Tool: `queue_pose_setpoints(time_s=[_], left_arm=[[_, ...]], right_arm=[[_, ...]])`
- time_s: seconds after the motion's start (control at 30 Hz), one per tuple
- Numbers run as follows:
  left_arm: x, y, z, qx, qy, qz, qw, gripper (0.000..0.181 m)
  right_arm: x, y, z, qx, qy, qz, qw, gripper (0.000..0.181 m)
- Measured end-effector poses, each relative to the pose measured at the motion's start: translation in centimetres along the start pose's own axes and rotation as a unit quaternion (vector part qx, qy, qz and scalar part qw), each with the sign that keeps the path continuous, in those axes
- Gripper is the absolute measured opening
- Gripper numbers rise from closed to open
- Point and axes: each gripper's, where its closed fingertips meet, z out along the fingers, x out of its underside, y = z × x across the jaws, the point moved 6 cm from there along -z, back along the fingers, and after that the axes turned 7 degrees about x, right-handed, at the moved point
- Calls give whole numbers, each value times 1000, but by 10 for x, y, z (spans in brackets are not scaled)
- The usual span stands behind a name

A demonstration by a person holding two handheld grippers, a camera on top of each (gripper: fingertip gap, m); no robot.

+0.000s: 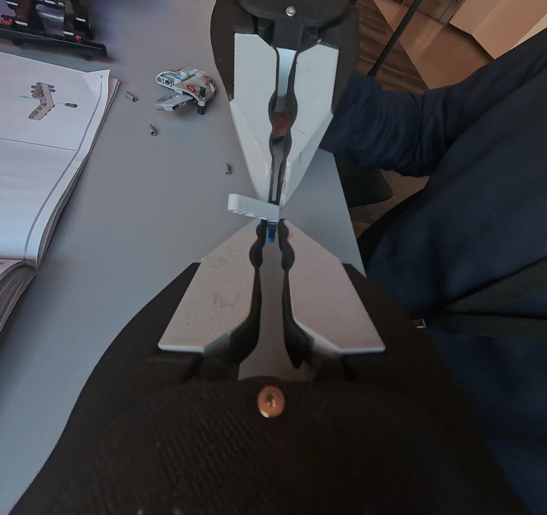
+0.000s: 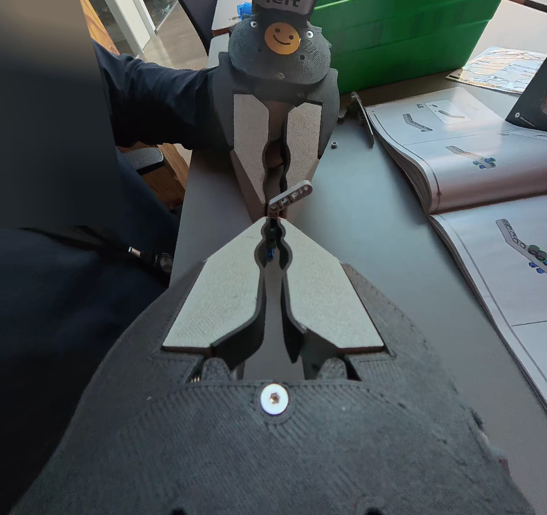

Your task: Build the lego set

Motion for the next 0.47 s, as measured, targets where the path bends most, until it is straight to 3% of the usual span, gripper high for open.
queue_pose_setpoints(time_s=[0.3, 0.47], left_arm=[[-5, 7, -7, -26, -30, -8, 999, 3], [-5, 15, -14, -74, -32, -5, 997, 3]], right_arm=[[2, -11, -8, 27, -12, 42, 999, 0], [4, -17, -17, 36, -28, 64, 997, 0]])
